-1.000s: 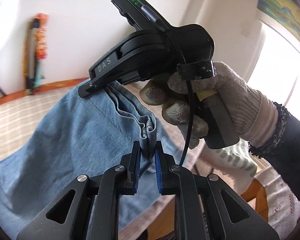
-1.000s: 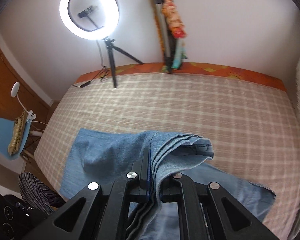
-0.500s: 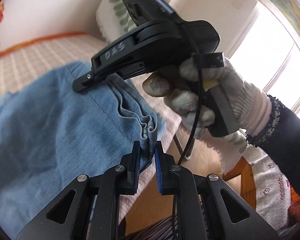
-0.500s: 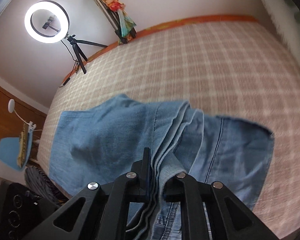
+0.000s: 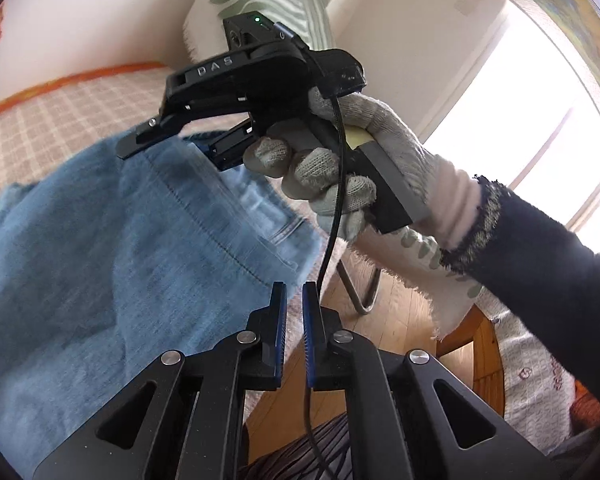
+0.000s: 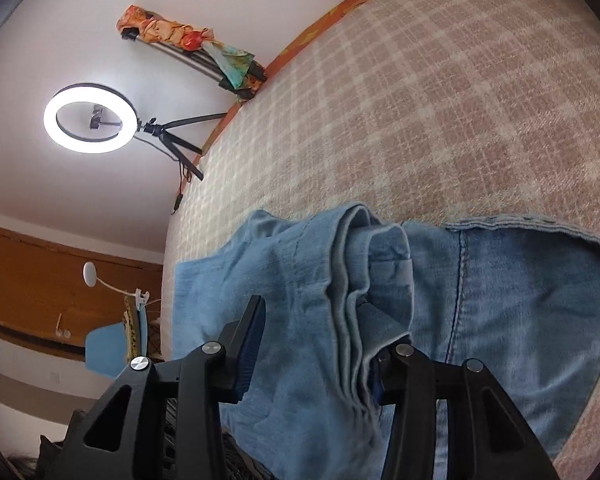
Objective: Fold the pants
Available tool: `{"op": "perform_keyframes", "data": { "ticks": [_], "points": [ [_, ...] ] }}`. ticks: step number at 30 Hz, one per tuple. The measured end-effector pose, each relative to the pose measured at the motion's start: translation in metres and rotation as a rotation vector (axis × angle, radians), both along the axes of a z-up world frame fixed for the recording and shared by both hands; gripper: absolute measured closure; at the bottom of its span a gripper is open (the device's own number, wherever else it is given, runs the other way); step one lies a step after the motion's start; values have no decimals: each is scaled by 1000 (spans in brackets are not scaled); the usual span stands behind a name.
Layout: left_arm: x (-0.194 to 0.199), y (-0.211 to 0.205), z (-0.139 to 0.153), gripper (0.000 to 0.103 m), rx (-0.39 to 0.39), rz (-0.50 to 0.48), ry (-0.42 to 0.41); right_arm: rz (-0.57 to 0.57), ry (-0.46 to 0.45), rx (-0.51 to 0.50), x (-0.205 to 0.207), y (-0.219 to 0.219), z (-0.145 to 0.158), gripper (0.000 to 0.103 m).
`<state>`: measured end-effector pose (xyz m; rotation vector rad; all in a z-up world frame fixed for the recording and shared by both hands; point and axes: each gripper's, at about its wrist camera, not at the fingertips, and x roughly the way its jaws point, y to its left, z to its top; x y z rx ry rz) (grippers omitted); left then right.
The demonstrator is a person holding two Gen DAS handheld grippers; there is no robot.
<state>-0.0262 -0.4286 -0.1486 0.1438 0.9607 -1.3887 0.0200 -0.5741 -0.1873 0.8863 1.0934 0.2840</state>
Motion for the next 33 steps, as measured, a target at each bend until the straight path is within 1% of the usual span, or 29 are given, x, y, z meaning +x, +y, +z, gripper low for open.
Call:
{"op": "perform_keyframes", "data": {
  "ticks": [1,2,5,6,9,11,12,13,14,15,17,19,20,21,22,23,24,25,26,28,29,30,32,33],
  "points": [
    [-2,0,3,97,-6,-1,-29,10,-7,-14,-3,-1,5,57],
    [-3,0,4,97,-5,-3,-39,15,-11,-24,-6,-2,10,57],
    [0,-1,2,97,5,9,-19,-8,-3,-69,-9,-8,17,57],
    [0,1,1,97,8,15,-27,-23,3,-78,-8,-10,17,57],
    [8,8,-3,97,20,42,-26,-21,25,-93,4,-9,9,57],
    [12,13,3,97,29,59,-45,-38,25,-76,14,-11,3,57],
    [15,17,4,97,36,73,-65,-59,20,-65,15,-12,2,64],
    [20,21,4,97,40,90,-78,-77,8,-82,14,-11,4,73],
    [25,25,3,97,44,106,-83,-75,-10,-116,13,-7,8,88],
    [31,30,1,98,51,132,-89,-63,-30,-175,11,-1,15,92],
    [43,37,-4,97,58,176,-71,-53,-94,-286,0,13,40,96],
    [52,40,-11,98,67,203,-43,3,-233,-425,-20,36,77,97],
    [54,38,-14,98,73,205,-38,43,-290,-524,-30,50,92,97],
    [54,34,-18,98,84,200,-39,80,-311,-585,-35,58,97,97],
    [52,28,-22,98,89,190,-41,103,-282,-593,-34,59,93,97],
    [51,24,-25,98,94,180,-37,100,-228,-590,-29,55,84,97],
    [49,17,-29,97,101,165,-26,83,-155,-565,-22,46,69,97],
    [47,10,-32,96,109,151,-18,76,-117,-538,-18,40,59,96],
    [46,6,-36,96,118,141,-14,68,-85,-505,-13,33,48,91],
    [46,-3,-45,96,141,130,-10,72,-53,-450,-8,23,37,85],
    [46,-6,-51,96,158,123,-3,58,-43,-428,-7,16,35,68],
    [45,-8,-54,96,163,121,0,47,-43,-395,-7,9,34,55],
    [46,-8,-58,96,157,123,9,13,-61,-268,-7,-12,32,53],
    [46,-9,-57,96,154,122,6,-21,-67,-235,-6,-21,31,53]
  ]
}}
